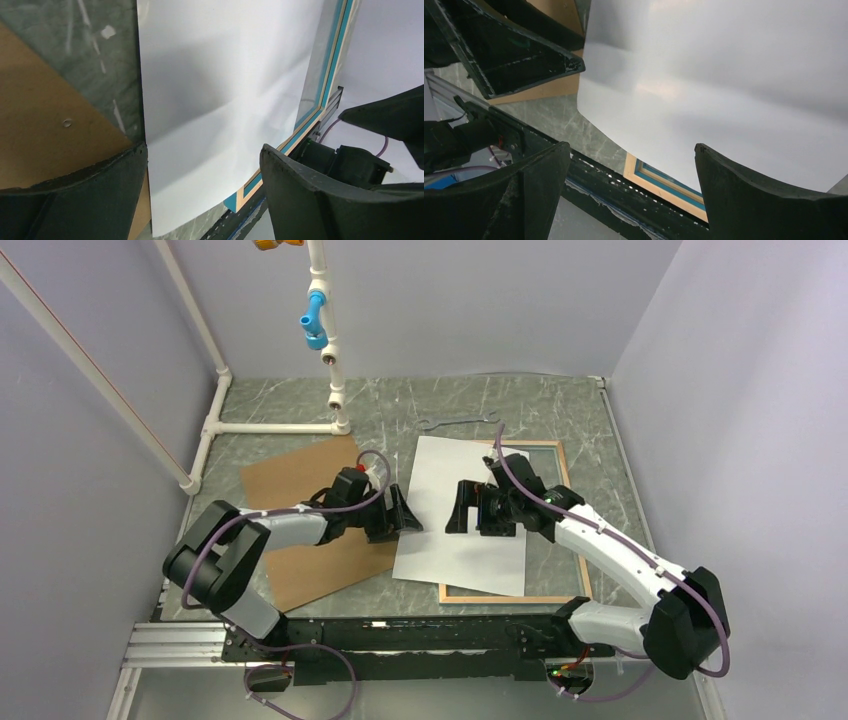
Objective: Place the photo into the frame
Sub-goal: Turn over the photo from the photo frame, then adjust the photo in the photo frame.
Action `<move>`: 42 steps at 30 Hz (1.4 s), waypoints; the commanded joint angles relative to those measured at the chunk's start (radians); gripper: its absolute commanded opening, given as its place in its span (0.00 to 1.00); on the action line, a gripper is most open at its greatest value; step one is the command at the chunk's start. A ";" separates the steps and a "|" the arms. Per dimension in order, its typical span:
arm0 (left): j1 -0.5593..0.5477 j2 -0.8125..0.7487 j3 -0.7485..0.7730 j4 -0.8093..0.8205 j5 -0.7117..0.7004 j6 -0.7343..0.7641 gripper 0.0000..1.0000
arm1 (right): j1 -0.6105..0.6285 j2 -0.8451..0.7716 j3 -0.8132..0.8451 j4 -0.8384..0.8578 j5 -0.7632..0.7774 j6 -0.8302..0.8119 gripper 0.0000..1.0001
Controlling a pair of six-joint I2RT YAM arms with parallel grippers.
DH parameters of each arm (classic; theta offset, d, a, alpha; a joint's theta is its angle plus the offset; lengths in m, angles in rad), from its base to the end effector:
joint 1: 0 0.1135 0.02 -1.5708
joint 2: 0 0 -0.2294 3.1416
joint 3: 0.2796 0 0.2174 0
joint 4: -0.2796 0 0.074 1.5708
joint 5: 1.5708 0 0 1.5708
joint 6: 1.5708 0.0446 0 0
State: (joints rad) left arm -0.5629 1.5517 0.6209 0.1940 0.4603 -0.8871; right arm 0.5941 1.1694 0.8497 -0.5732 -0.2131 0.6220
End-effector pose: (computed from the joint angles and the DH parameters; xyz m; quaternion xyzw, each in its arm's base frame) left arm 0.2202 -0.1624 0.1345 -0.0525 0.8934 -0.4176 0.1568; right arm 0.1781 0.1317 0.2244 -0.0223 0.9382 0.2712 0.2141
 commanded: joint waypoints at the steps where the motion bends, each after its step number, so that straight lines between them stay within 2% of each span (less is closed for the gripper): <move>1: -0.041 0.060 0.054 -0.003 -0.048 0.009 0.87 | -0.002 -0.006 -0.053 0.063 -0.071 0.011 0.97; 8: -0.078 0.064 0.070 0.138 0.034 -0.034 0.82 | -0.004 -0.013 -0.086 0.075 -0.063 0.017 0.97; 13: -0.104 0.053 0.101 0.151 0.064 -0.039 0.78 | -0.009 -0.021 -0.083 0.066 -0.046 0.015 0.97; 21: -0.112 0.031 0.120 0.135 0.081 -0.040 0.68 | -0.034 -0.050 -0.089 0.064 -0.044 0.019 0.97; 31: -0.125 0.093 0.109 0.285 0.139 -0.095 0.50 | -0.101 -0.085 -0.096 0.069 -0.086 0.013 0.97; 34: -0.124 0.084 0.119 0.201 0.102 -0.057 0.56 | -0.119 -0.090 -0.096 0.059 -0.089 0.005 0.97; 38: -0.127 0.042 0.175 -0.059 -0.053 0.048 0.67 | -0.127 -0.093 -0.105 0.053 -0.087 -0.005 0.97; 42: -0.127 0.042 0.189 -0.167 -0.147 0.079 0.68 | -0.131 -0.090 -0.118 0.060 -0.094 -0.005 0.97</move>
State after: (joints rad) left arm -0.6846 1.6268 0.7681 0.1745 0.4358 -0.8818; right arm 0.4690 1.0973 0.7475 -0.5339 -0.2920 0.6285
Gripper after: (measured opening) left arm 0.678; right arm 0.971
